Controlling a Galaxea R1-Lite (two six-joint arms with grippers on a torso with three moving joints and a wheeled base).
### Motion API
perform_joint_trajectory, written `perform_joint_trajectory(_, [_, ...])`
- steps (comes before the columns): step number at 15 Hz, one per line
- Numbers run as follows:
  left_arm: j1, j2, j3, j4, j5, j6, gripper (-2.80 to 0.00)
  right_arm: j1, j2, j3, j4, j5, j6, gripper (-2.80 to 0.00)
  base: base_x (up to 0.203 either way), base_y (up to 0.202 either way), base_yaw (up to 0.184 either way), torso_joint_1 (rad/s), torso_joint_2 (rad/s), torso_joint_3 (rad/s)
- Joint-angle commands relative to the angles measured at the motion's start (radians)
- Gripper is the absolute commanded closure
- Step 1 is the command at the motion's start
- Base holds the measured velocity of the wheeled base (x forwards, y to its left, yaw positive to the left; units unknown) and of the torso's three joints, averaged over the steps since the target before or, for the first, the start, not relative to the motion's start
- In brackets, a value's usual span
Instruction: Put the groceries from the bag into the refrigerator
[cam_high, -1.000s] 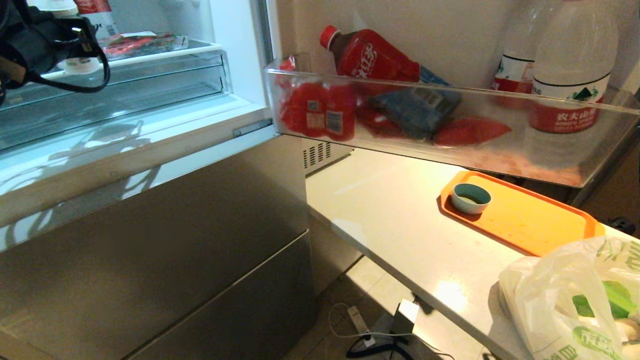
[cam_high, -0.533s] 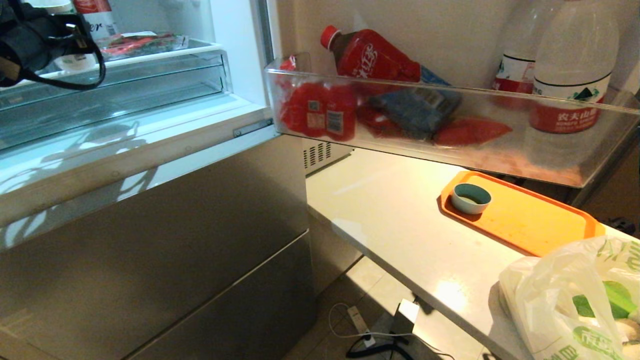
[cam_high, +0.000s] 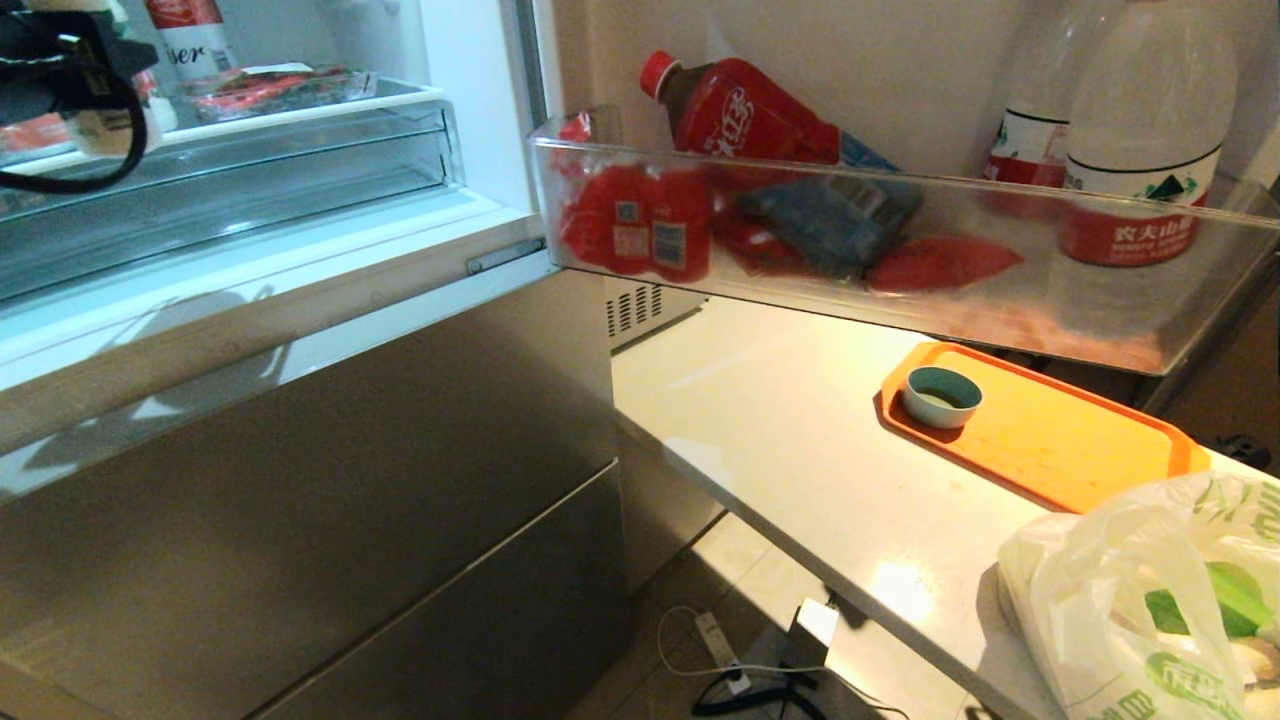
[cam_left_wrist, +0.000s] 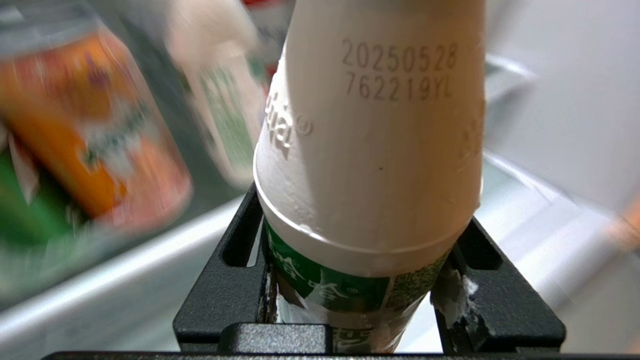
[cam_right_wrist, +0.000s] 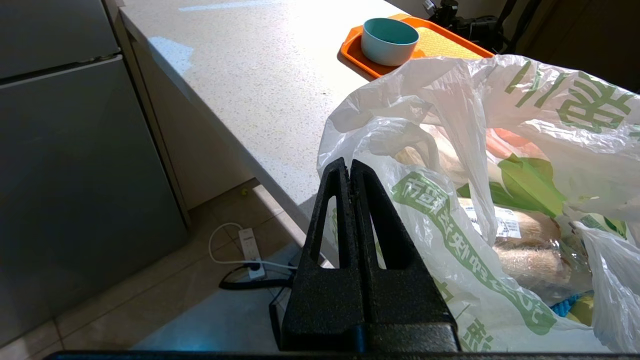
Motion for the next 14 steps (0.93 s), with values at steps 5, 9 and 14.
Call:
perform_joint_trajectory(5, [-0.022,-0.423,0.352,0.138,-0.079,0.005,0.0,0.001,0.0,0.0,0.0,0.001,0.0,0.0,0.0,0.0,0.0,0.0,0.0,0.0])
perform_joint_trajectory(9, [-0.024,-0.541,0.389,0.232,-0.093,0.001,0.0,0.0,0.0,0.0,0.0,0.002,-0.003,0.0,0.0,0.0,0.0,0.0,0.0,0.0])
perform_joint_trajectory(14, [-0.031,-0.748,0.492,0.308,-0.12,0.004,0.0,0.001,0.0,0.0,0.0,0.002,-0.003,0.0,0.0,0.0,0.0,0.0,0.0,0.0])
